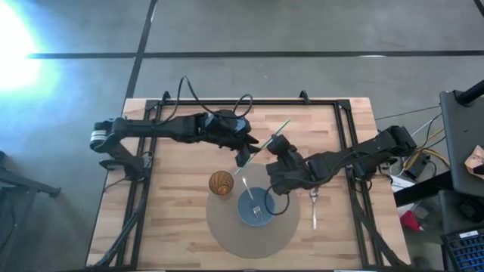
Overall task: Pick & Place Utensil
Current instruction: Put the straw into the cup on the place mat
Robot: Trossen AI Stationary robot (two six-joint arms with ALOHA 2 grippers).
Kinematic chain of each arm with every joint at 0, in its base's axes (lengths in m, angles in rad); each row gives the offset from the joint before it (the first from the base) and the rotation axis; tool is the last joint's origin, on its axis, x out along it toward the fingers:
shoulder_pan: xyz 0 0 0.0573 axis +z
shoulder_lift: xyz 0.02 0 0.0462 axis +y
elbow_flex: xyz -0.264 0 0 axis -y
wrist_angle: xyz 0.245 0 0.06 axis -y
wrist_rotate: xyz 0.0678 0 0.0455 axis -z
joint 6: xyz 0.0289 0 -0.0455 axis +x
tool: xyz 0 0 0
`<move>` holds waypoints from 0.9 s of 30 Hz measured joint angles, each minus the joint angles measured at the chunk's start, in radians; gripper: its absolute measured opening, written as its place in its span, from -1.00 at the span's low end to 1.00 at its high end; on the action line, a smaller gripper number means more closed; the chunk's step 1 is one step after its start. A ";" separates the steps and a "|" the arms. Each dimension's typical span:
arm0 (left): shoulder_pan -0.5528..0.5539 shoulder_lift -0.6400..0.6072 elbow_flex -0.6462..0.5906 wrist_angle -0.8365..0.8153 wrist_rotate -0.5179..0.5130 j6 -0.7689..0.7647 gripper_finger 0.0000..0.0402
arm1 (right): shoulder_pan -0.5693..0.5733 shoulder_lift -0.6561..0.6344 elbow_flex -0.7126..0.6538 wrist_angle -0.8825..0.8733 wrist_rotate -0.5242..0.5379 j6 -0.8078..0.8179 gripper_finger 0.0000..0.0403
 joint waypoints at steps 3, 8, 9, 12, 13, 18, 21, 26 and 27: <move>0.002 0.025 0.006 0.031 0.001 0.009 -0.17 | 0.006 0.000 0.000 0.012 0.000 -0.011 -0.94; 0.009 0.039 0.003 0.108 0.001 0.025 -0.17 | 0.017 0.000 0.000 0.029 0.000 -0.038 -0.94; 0.011 0.039 0.001 0.119 0.001 0.025 -0.17 | 0.017 0.000 0.000 0.030 0.000 -0.040 -0.94; 0.013 0.039 -0.002 0.130 0.001 0.038 -0.17 | 0.019 0.000 0.000 0.033 0.000 -0.045 -0.94; 0.013 0.039 -0.002 0.130 0.001 0.045 -0.17 | 0.019 0.000 0.000 0.035 0.000 -0.045 -0.94; 0.014 0.038 -0.003 0.134 0.005 0.048 -0.21 | 0.019 0.000 0.000 0.043 -0.001 -0.046 -0.94; 0.014 0.038 -0.003 0.134 0.011 0.052 -0.31 | 0.019 0.000 0.000 0.044 -0.001 -0.049 -0.94; 0.014 0.038 -0.004 0.134 0.037 0.077 -0.63 | 0.019 0.000 0.000 0.045 -0.001 -0.052 -0.94; 0.014 0.038 -0.004 0.134 0.038 0.078 -0.71 | 0.019 0.000 0.000 0.045 -0.001 -0.052 -0.94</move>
